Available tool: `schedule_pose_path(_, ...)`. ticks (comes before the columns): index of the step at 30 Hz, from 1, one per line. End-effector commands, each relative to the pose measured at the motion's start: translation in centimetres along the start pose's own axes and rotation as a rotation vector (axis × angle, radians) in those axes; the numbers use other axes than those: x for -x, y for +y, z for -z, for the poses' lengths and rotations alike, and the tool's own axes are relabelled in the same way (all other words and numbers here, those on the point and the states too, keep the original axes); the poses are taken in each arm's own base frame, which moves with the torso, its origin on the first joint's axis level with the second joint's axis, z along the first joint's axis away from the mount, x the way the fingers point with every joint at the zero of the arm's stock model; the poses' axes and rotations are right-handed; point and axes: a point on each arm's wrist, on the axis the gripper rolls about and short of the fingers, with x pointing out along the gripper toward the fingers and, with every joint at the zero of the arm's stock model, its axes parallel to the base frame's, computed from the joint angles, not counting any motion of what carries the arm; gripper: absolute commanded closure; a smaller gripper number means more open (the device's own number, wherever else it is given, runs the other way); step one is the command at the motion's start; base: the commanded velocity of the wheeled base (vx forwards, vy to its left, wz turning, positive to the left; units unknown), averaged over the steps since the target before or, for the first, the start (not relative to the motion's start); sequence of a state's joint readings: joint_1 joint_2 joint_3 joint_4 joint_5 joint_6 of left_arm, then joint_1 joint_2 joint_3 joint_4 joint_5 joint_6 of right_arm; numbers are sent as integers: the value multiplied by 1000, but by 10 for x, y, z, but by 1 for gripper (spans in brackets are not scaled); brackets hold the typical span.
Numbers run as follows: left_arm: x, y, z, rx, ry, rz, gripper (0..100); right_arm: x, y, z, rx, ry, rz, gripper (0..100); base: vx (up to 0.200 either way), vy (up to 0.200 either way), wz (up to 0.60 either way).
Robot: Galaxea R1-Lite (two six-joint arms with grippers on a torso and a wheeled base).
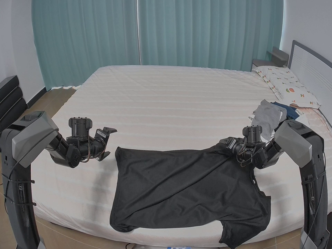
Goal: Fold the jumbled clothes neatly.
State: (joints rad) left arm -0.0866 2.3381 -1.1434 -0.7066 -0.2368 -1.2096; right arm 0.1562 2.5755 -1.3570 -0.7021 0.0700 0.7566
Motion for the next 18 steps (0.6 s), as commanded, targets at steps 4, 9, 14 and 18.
schedule_pose_path(4, -2, 2, 2, -1, 6, -8, 0, -13, -13, 11, -5, 18, 18, 0, 0, 0, 0)
schedule_pose_path(9, -2, 2, 3, -1, 7, -7, 0, -14, -10, 8, -4, 0, 9, 100, 0, 0, 0)
schedule_pose_path(14, -2, 3, 2, -1, 6, -8, 0, -8, 3, -5, -4, -51, -37, 100, 0, 0, 0)
schedule_pose_path(18, -2, 2, 3, -2, 7, -6, 0, 1, 19, -24, -11, -130, -105, 100, 0, 0, 0)
